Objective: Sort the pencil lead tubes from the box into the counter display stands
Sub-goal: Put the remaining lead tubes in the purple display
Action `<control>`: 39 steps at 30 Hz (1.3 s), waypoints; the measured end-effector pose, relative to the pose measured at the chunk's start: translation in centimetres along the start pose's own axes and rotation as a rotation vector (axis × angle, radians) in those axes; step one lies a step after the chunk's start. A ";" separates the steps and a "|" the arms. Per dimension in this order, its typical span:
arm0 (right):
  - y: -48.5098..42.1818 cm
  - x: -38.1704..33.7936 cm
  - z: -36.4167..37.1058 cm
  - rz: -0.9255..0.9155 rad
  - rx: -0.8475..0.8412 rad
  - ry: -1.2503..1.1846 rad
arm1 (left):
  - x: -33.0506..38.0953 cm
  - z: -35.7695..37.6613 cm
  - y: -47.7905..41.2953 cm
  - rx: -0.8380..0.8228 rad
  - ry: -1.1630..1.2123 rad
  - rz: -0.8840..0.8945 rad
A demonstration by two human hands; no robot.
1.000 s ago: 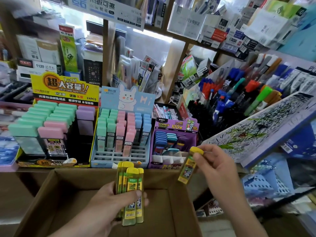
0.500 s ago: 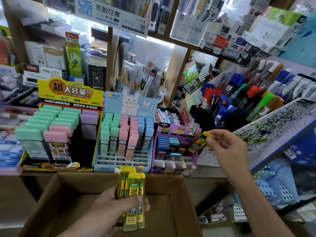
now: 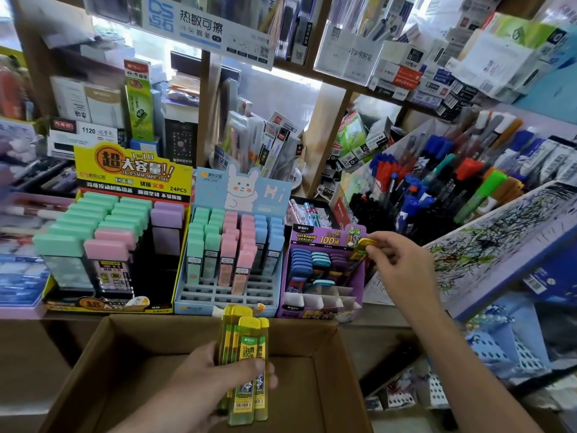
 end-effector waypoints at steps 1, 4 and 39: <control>0.0 -0.3 -0.2 -0.029 0.010 0.033 | 0.0 0.0 0.0 -0.006 -0.007 0.002; 0.2 -1.1 -0.7 -0.110 0.036 0.106 | 0.0 0.0 0.0 -0.022 -0.017 0.006; 7.9 -4.0 0.6 0.220 -0.070 -0.269 | 0.7 0.6 0.5 0.019 0.069 -0.020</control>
Point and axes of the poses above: each hand's wrist, its own y-axis away from the middle knuckle, its own z-axis out of the palm, x = y × z, the point moved 7 cm from there along -y, towards the middle knuckle, and after that the axes turned 7 degrees about z, right-handed, at the moved point
